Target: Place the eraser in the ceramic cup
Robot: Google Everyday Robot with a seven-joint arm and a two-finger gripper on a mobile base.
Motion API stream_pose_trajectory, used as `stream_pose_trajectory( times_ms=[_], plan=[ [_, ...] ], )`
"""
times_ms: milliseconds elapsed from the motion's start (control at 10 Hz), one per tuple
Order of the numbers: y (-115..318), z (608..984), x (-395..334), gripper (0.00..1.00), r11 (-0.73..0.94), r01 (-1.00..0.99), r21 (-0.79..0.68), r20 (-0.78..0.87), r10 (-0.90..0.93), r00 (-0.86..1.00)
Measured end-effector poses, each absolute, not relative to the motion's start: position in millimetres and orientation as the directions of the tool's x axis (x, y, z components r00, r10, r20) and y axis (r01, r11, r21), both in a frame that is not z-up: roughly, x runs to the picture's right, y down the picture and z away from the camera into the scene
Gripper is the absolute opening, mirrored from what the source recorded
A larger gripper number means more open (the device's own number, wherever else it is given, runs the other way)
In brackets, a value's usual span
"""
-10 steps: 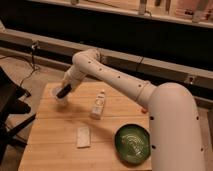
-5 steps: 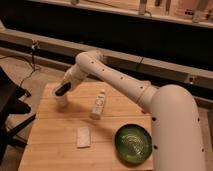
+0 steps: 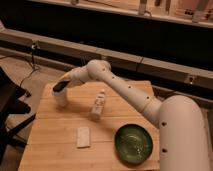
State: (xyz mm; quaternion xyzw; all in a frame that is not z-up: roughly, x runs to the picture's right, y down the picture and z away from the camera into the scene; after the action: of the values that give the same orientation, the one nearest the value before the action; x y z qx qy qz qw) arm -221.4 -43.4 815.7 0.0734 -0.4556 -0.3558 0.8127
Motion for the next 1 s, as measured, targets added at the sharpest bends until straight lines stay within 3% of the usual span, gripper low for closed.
stream_pose_trajectory(
  times_ms=[500,1000],
  plan=[
    [-49,810,-232,0.02,0.666,0.608,0.433,0.642,-0.701,0.310],
    [-48,821,-239,0.47,0.648,0.630,0.429,0.650,-0.705,0.282]
  ],
)
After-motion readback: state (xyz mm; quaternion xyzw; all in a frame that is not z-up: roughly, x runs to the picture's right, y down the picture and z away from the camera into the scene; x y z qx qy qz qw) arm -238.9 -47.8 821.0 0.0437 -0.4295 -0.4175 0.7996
